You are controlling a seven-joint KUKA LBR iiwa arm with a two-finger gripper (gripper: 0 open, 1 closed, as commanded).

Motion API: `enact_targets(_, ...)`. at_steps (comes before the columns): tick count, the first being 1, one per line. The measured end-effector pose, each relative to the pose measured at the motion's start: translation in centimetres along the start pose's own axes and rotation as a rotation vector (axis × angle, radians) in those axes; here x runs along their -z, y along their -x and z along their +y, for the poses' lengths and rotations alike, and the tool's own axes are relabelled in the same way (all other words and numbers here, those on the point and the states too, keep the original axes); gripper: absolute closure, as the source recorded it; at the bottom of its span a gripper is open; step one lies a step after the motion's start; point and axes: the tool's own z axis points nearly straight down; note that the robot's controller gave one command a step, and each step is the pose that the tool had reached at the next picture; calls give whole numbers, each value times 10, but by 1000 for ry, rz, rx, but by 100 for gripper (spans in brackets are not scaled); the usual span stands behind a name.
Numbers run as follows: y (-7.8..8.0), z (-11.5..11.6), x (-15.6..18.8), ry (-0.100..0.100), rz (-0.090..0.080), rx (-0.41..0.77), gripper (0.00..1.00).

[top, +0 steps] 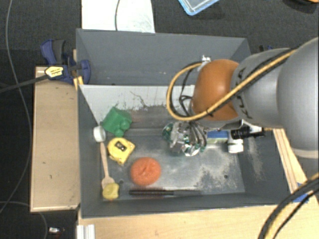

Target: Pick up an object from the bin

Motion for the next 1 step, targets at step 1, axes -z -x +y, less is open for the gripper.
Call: enact_targets(1, 0, 0, 37, -2, 7, 5, 100)
